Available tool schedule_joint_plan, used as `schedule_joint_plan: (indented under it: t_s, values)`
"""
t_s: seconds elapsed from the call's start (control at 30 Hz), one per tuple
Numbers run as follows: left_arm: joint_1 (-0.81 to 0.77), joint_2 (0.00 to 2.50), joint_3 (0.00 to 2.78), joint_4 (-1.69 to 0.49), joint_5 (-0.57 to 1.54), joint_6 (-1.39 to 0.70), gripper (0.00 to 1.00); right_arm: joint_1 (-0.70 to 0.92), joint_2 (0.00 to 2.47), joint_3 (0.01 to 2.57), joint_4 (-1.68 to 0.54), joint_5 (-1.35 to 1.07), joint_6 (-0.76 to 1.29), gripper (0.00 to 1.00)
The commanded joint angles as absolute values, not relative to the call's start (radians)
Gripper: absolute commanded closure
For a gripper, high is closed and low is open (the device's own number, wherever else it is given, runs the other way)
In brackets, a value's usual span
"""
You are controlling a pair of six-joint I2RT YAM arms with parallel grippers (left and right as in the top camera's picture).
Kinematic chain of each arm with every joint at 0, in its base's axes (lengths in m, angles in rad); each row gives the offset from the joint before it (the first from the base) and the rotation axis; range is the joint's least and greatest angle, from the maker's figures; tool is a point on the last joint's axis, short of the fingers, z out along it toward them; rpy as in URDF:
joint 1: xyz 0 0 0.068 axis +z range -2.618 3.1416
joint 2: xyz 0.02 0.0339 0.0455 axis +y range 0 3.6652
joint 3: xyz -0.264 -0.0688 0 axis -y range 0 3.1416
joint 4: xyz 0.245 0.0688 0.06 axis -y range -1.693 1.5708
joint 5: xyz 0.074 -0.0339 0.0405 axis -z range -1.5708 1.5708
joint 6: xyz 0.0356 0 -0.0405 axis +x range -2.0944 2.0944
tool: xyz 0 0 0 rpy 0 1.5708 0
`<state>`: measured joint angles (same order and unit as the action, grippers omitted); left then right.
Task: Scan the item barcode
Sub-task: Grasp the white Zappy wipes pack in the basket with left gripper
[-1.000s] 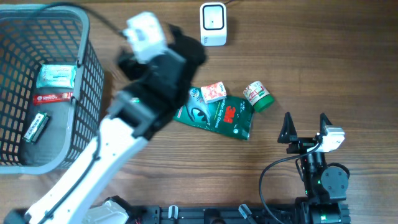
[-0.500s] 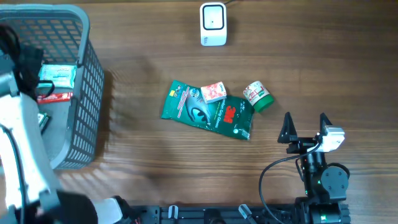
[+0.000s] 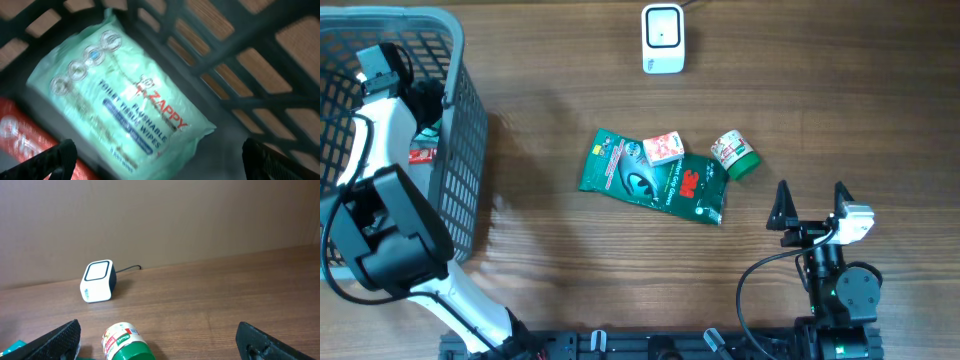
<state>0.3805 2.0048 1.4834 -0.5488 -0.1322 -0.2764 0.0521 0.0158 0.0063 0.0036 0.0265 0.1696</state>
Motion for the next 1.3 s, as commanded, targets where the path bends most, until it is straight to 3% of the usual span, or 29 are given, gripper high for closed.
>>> schedule_joint_plan:
  t_s: [0.0, 0.27, 0.43, 0.63, 0.67, 0.77, 1.1, 1.27]
  values:
    - [0.384, 2.039, 1.489, -0.537, -0.131, 0.007, 0.00, 0.058, 0.010, 0.005, 0.007, 0.018, 0.157, 0.00]
    - [0.384, 2.058, 1.489, -0.538, -0.131, 0.311, 0.00, 0.058, 0.010, 0.005, 0.008, 0.018, 0.157, 0.00]
    - [0.384, 2.063, 1.489, -0.541, -0.131, 0.311, 0.08, 0.058, 0.010, 0.005, 0.007, 0.018, 0.157, 0.00]
    - [0.389, 2.112, 1.457, -0.546, -0.131, 0.311, 0.07, 0.058, 0.010, 0.005, 0.007, 0.018, 0.157, 0.00]
    - [0.391, 2.123, 1.448, -0.558, -0.132, 0.311, 0.25, 0.058, 0.010, 0.005, 0.008, 0.018, 0.157, 0.00]
    - [0.395, 2.122, 1.441, -0.561, -0.133, 0.311, 0.95, 0.058, 0.010, 0.005, 0.007, 0.018, 0.157, 0.00]
    - [0.395, 1.898, 1.442, -0.575, -0.211, 0.300, 0.96, 0.058, 0.010, 0.005, 0.007, 0.018, 0.157, 0.00]
    - [0.395, 1.630, 1.442, -0.577, -0.173, -0.169, 0.96, 0.058, 0.010, 0.005, 0.007, 0.018, 0.157, 0.00]
